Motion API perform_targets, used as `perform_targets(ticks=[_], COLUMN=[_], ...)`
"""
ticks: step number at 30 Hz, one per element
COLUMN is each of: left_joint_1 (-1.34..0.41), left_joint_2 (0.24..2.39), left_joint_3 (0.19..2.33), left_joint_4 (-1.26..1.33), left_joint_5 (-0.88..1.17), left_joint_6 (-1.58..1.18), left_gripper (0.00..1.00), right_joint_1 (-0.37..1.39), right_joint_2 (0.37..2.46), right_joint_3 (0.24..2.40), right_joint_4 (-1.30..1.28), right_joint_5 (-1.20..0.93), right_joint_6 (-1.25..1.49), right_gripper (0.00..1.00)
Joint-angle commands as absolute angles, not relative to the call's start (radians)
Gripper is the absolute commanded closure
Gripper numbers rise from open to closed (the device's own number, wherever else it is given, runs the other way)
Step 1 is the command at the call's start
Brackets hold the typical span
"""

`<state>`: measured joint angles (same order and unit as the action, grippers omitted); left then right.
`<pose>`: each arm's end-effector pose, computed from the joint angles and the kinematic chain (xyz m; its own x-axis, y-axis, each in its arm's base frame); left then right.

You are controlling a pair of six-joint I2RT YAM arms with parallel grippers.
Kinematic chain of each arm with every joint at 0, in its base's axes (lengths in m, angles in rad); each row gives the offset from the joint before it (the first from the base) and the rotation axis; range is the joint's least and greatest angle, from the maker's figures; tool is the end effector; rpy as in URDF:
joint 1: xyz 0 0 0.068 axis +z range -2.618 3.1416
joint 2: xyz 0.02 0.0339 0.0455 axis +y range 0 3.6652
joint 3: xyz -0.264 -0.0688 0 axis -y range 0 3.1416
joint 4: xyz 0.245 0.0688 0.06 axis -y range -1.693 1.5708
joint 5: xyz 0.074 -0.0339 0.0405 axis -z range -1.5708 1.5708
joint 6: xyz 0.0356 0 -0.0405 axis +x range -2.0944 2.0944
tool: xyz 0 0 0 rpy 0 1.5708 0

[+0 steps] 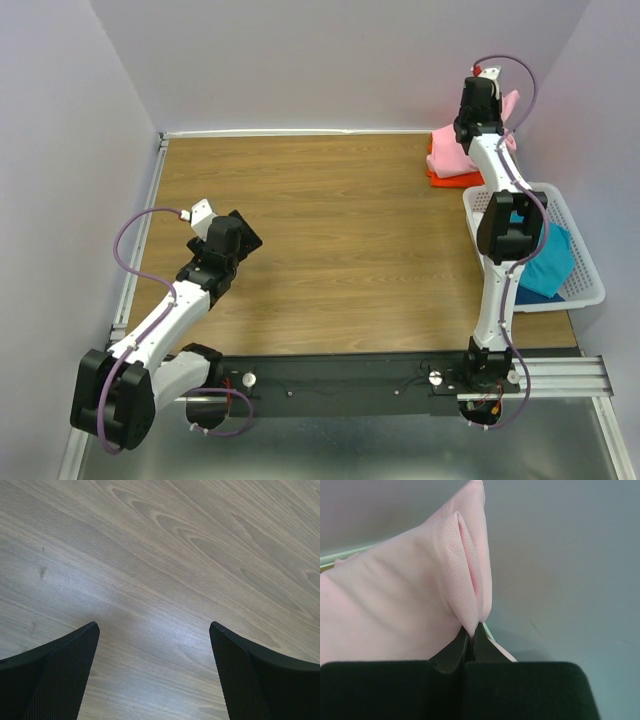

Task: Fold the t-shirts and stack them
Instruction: Neatly place the folded tshirt to the corner, then reset both grippers

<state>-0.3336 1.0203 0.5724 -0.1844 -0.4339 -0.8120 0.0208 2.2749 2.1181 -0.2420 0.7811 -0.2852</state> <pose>0.2075 -0.0561 0.2237 -0.3673 -0.5696 -0.7353 -0.4213 0.8067 -0.4144 0.5342 -0.0140 0.2972 -0.5509 -0.2113 -0.8074 0.4991 0.6920 -0.5216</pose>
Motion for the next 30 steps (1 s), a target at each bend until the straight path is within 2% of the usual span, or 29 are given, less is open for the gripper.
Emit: perform_targets(ticks=[1,7,9,10,12,13,14,15,17,18,24,30], left_joint_1=[-0.327,-0.327,-0.327,-0.327,-0.327,-0.327,-0.327,-0.327,-0.327,-0.327,-0.327,-0.327], left_joint_2=[1.029,1.045,1.049,1.051,1.052,1.051,1.051,1.049,1.046,1.043,1.025,0.973], left_joint_3=[0.6,0.607,0.609,0.612,0.614,0.614,0.614,0.615,0.617,0.617,0.62,0.621], left_joint_4=[-0.187,-0.186,-0.187,-0.189,-0.187,-0.186,-0.187,-0.187,-0.187,-0.187,-0.187,-0.19], left_joint_5=[-0.469,-0.471,-0.471,-0.471,-0.469,-0.469,-0.469,-0.468,-0.468,-0.469,-0.466,-0.45], left_joint_6=[-0.804,-0.802,-0.801,-0.801,-0.799,-0.799,-0.799,-0.799,-0.798,-0.796,-0.79,-0.781], left_gripper=[0.02,0.02,0.02,0.02,0.02,0.02,0.02,0.02,0.02,0.02,0.02,0.02], right_joint_1=[0.005,-0.057,-0.064,-0.067,-0.071,-0.072,-0.074,-0.074,-0.074,-0.074,-0.072,-0.052], right_joint_2=[2.318,2.347,2.353,2.358,2.364,2.365,2.365,2.361,2.35,2.335,2.251,2.056], right_joint_3=[2.103,2.098,2.105,2.108,2.115,2.118,2.12,2.121,2.115,2.111,2.062,1.936], right_joint_4=[-0.268,-0.287,-0.29,-0.293,-0.293,-0.293,-0.293,-0.295,-0.295,-0.296,-0.314,-0.322], right_joint_5=[0.721,0.675,0.676,0.692,0.713,0.718,0.722,0.724,0.713,0.704,0.578,0.384], right_joint_6=[-0.229,-0.184,-0.178,-0.175,-0.169,-0.166,-0.16,-0.153,-0.132,-0.126,-0.074,0.054], right_gripper=[0.96,0.9,0.81,0.73,0.63,0.51,0.46,0.35,0.21,0.0,0.0,0.0])
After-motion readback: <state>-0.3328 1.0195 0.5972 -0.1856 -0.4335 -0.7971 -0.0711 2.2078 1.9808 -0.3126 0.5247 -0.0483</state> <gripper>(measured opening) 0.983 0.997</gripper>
